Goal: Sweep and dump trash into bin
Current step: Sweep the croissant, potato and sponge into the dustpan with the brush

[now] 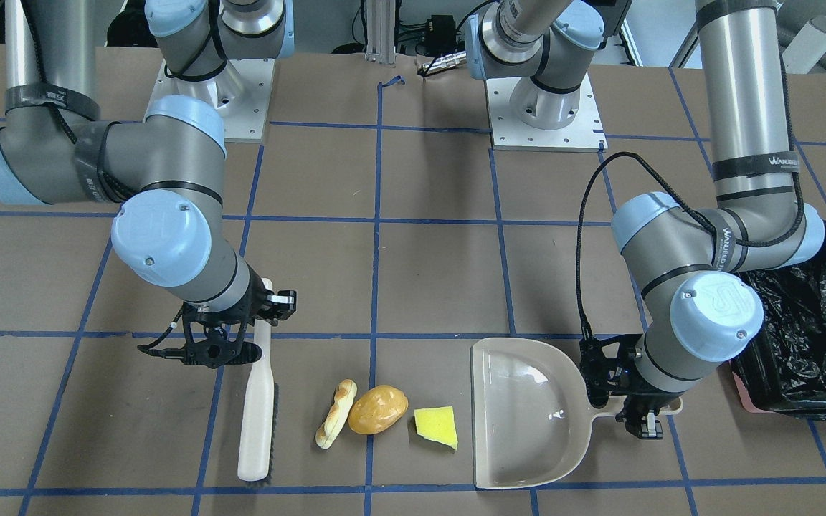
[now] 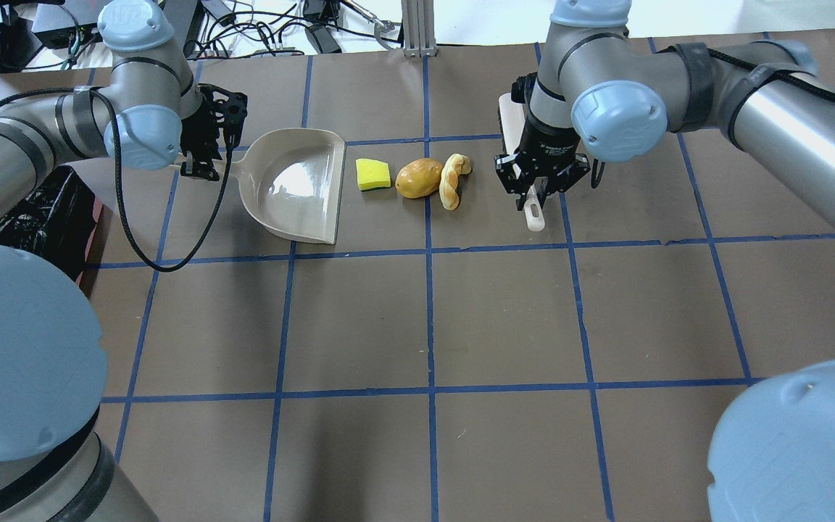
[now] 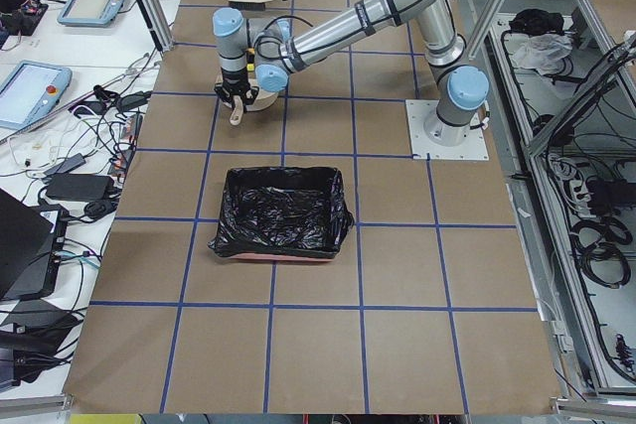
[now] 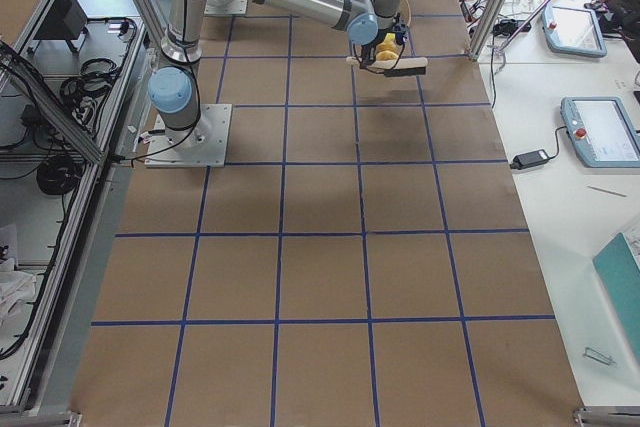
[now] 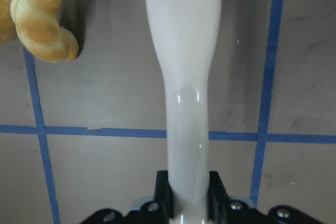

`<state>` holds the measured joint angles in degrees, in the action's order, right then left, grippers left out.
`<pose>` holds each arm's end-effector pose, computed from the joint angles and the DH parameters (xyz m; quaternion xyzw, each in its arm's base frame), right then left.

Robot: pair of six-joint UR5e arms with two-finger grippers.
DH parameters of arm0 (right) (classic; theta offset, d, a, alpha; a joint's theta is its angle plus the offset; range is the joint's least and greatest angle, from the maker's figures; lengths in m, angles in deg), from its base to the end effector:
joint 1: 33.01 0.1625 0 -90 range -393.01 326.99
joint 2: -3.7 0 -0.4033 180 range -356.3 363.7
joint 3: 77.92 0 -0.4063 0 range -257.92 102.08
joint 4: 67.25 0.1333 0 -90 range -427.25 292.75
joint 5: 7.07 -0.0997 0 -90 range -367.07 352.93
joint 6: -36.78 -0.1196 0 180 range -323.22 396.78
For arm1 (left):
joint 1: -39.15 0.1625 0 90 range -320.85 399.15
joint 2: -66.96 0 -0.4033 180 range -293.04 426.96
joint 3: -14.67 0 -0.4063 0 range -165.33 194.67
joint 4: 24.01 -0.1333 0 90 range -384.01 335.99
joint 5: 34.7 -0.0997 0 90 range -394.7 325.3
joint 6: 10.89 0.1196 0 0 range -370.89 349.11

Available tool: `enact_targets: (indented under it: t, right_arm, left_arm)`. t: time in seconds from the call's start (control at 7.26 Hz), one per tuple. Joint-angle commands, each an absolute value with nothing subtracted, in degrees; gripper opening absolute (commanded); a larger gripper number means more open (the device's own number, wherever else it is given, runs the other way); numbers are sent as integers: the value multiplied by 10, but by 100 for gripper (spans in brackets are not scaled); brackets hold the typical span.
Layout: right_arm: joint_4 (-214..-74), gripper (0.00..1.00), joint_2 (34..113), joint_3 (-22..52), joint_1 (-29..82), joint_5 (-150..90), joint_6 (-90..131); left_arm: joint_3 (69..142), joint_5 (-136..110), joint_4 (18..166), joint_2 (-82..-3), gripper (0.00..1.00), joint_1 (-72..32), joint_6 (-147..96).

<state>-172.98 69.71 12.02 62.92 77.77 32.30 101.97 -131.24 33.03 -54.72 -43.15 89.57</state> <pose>0.2070 -0.5989 0.2340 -0.0094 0.9964 0.0752 0.0382 -0.0282 -0.6849 0.1972 0.7210 0.6898 0.0258 0.0615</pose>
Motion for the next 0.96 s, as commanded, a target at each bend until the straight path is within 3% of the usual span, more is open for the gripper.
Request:
enact_targets:
  t: [0.0,0.83]
  right_arm:
    - [-1739,0,684,122,645,777,299]
    - [-1786,0,651,122,695,775,249]
  left_arm:
    - [1019,-1316,330,-547,0,-436,897]
    - [1020,-1335,338,-548,0,-439,899]
